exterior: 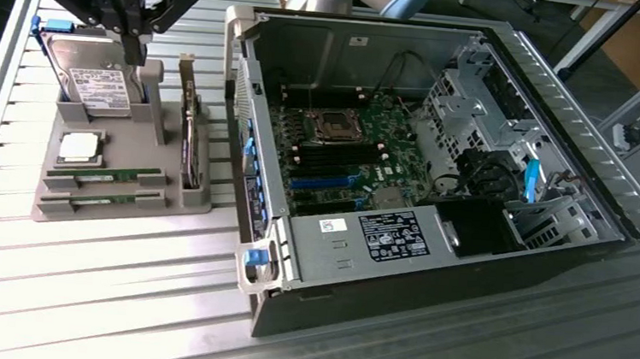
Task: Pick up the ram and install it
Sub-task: 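Reach for the ram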
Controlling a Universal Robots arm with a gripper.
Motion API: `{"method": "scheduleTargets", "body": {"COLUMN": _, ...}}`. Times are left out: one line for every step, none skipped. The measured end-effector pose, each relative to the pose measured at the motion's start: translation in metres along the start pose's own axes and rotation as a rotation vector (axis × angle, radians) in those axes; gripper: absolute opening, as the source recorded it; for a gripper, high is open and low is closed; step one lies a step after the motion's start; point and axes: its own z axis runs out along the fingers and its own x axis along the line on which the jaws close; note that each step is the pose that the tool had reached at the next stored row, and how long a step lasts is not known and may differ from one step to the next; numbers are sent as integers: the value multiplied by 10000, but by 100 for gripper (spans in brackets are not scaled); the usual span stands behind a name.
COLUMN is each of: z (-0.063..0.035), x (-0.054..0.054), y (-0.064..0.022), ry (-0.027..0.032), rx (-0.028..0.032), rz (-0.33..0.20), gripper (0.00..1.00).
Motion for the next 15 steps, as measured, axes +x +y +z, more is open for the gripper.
{"method": "scheduleTargets", "body": {"z": -1, "x": -2, "y": -21, "ry": 1, "rx": 0, "rz": 0, "gripper": 9}}
{"method": "scheduleTargets", "body": {"z": -2, "x": -4, "y": -50, "ry": 0, "rx": 0, "rz": -1, "gripper": 9}}
{"method": "scheduleTargets", "body": {"z": -3, "x": -5, "y": -72, "ry": 0, "rx": 0, "rz": 0, "gripper": 9}}
{"method": "scheduleTargets", "body": {"z": -3, "x": -7, "y": -88, "ry": 0, "rx": 0, "rz": 0, "gripper": 9}}
{"method": "scheduleTargets", "body": {"z": -3, "x": -7, "y": -99, "ry": 0, "rx": 0, "rz": 0, "gripper": 9}}
{"method": "scheduleTargets", "body": {"z": -4, "x": -8, "y": -108, "ry": 1, "rx": 0, "rz": 0, "gripper": 9}}
{"method": "scheduleTargets", "body": {"z": -5, "x": -9, "y": -120, "ry": 0, "rx": 0, "rz": 0, "gripper": 9}}
{"method": "scheduleTargets", "body": {"z": -5, "x": -10, "y": -133, "ry": 0, "rx": 0, "rz": 0, "gripper": 9}}
{"method": "scheduleTargets", "body": {"z": -5, "x": -10, "y": -139, "ry": 0, "rx": 0, "rz": 0, "gripper": 9}}
{"method": "scheduleTargets", "body": {"z": -5, "x": -11, "y": -145, "ry": 0, "rx": -1, "rz": 0, "gripper": 9}}
{"method": "scheduleTargets", "body": {"z": -6, "x": -12, "y": -152, "ry": 1, "rx": 0, "rz": 0, "gripper": 9}}
{"method": "scheduleTargets", "body": {"z": -7, "x": -12, "y": -164, "ry": 1, "rx": 0, "rz": 0, "gripper": 9}}
{"method": "scheduleTargets", "body": {"z": -7, "x": -13, "y": -175, "ry": 0, "rx": 0, "rz": 0, "gripper": 9}}
{"method": "scheduleTargets", "body": {"z": -7, "x": -14, "y": -189, "ry": 0, "rx": 0, "rz": 0, "gripper": 9}}
{"method": "scheduleTargets", "body": {"z": -7, "x": -15, "y": -200, "ry": 0, "rx": -1, "rz": 0, "gripper": 9}}
